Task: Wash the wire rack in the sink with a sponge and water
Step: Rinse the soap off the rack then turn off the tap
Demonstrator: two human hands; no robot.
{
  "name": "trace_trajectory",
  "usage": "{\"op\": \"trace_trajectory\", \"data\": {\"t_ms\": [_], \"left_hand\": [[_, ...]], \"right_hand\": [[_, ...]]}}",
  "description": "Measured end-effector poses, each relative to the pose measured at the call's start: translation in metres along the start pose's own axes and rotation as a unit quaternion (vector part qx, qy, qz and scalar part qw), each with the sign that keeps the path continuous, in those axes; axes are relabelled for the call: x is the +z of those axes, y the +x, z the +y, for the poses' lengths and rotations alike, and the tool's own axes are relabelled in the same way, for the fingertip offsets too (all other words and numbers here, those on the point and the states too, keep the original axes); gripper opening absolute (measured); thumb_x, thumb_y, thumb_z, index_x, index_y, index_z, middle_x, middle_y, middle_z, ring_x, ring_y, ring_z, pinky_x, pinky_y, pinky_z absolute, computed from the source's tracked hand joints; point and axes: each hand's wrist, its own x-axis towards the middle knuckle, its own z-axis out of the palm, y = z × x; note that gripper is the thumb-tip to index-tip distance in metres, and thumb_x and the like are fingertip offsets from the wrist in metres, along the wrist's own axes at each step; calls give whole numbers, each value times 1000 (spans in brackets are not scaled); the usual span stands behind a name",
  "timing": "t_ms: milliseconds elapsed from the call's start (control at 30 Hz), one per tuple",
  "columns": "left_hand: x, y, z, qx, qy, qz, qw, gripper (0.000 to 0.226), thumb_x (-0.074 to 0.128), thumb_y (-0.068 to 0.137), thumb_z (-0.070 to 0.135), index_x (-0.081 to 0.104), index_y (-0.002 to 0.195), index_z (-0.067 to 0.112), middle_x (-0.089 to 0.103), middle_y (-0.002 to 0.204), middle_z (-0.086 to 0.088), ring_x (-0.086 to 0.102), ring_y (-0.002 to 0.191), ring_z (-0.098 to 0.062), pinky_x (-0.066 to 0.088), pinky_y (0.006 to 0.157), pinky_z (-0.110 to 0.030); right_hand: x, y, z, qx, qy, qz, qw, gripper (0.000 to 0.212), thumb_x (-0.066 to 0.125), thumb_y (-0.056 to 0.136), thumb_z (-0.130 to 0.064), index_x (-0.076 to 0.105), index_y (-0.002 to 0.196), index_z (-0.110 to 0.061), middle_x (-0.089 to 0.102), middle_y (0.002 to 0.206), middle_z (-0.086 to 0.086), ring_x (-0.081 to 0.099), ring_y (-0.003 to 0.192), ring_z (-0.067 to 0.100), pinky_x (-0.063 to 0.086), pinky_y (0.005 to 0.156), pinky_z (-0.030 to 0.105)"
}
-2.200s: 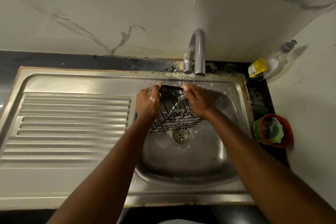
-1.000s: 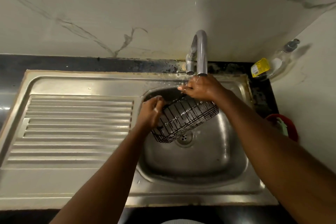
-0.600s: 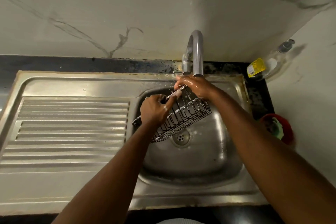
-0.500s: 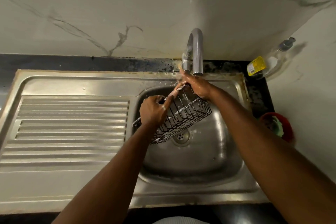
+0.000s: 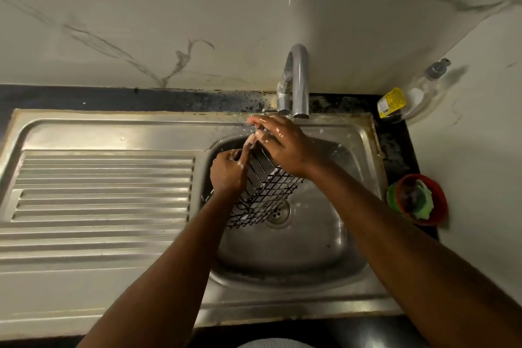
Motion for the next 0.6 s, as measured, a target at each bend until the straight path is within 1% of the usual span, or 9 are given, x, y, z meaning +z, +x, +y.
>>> {"op": "trace_trajectory", "data": {"t_ms": [100,167,233,300,367,433,467,533,600], "left_hand": [[-5,1,4,15,-77,-6,997,79,46,72,98,76,97,29,79,90,-1,68,69,-13,55,66,-34],[-6,3,1,4,-124,-14,992,80,52,72,96,77,102,26,80,95,0,75,83,-15,62,79,-41],[-8,1,-1,-13,-163,-8,987,68,59,79,87,76,103,26,80,98,2,76,95,-18,62,89,-49],[-8,-4,-5,-20,-211,-2,977,52,59,91,71,75,109,25,80,101,7,74,98,-7,59,92,-39],[-6,-13,-6,-41,-239,3,970,63,56,88,76,75,111,21,79,104,6,73,100,-7,57,96,-36],[-4,-17,-12,-60,-221,7,973,84,49,77,94,74,100,17,74,92,-1,71,86,-16,58,82,-39],[-3,-16,-16,-61,-205,5,977,83,45,80,94,71,94,17,69,84,-5,67,77,-20,55,74,-40],[-4,-8,-20,-51,-178,-3,983,62,39,102,69,68,94,15,70,86,-10,67,81,-28,59,82,-50],[-9,-2,-9,-26,-169,-3,985,44,34,111,39,68,96,16,74,90,-5,69,90,-28,57,92,-56]], "right_hand": [[-10,4,17,90,62,-52,993,50,37,104,-63,45,150,-44,45,159,-2,46,141,18,41,112,40],[-18,6,27,193,93,-70,974,72,33,94,-81,43,153,-39,41,162,1,40,146,22,34,118,50],[-24,6,32,253,162,-63,952,61,32,106,-62,46,152,-25,48,156,6,45,142,27,40,116,46],[-28,6,38,298,274,-38,913,41,38,112,-39,57,139,-15,64,130,7,61,118,26,50,95,36],[-28,7,47,308,311,-17,899,39,54,106,-41,64,129,-12,70,119,15,70,96,31,52,77,37],[-23,10,51,326,291,6,900,43,69,93,-51,68,120,-17,70,110,16,71,79,27,49,61,31],[-22,11,48,325,285,9,902,42,72,91,-52,68,114,-18,69,102,14,68,70,24,48,55,29],[-22,17,33,305,262,27,915,32,68,96,-45,66,110,-16,66,93,20,65,68,31,53,59,37],[-25,25,24,289,225,34,930,34,63,101,-40,63,119,-12,67,107,23,67,95,36,55,80,42]]}}
